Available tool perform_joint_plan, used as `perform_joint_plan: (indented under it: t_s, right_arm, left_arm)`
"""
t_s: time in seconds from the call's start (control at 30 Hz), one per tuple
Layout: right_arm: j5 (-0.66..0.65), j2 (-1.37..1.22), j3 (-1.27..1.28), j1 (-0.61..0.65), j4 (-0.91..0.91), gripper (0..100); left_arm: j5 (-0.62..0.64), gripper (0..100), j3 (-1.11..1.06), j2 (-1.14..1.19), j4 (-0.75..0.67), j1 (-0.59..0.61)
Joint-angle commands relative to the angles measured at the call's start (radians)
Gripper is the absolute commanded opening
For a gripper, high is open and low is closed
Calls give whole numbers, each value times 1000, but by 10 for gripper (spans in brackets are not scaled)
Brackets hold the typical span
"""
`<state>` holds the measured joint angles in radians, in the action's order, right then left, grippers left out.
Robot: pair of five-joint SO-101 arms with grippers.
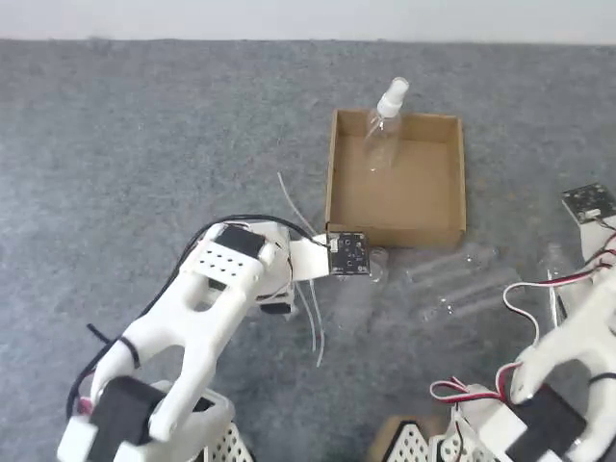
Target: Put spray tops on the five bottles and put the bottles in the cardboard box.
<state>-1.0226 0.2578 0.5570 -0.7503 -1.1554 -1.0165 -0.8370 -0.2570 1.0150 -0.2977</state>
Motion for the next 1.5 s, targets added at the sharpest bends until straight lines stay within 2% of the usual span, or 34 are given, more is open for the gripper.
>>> perform_joint_plan:
  t_s: [0.0, 0.2, 0.4, 0.53, 0.67, 0.77, 0.93, 1.2, 1.47]
  right_arm:
    - [21, 7, -11, 15, 18, 344]
    - [21, 7, -11, 15, 18, 344]
    - [21, 7, -6, 10, 16, 344]
    - [21, 7, -6, 10, 16, 344]
    - [21, 7, -5, 10, 15, 344]
    - [21, 7, -5, 10, 15, 344]
    - [21, 7, -5, 10, 15, 344]
    - [21, 7, -5, 10, 15, 344]
    - [21, 7, -5, 15, -25, 344]
  left_arm:
    - [-46, 242, 25, 29, -63, 9]
    - [-48, 241, -39, 91, -161, 9]
    - [-43, 240, -48, 66, -167, 9]
    - [3, 240, -41, 17, -100, 11]
    - [2, 241, -44, -141, -3, 11]
    - [5, 243, -53, -272, 15, 11]
    - [-26, 322, -133, -347, -98, 11]
    - [-84, 326, -236, -345, -264, 6]
    - [-83, 326, -237, -345, -281, 2]
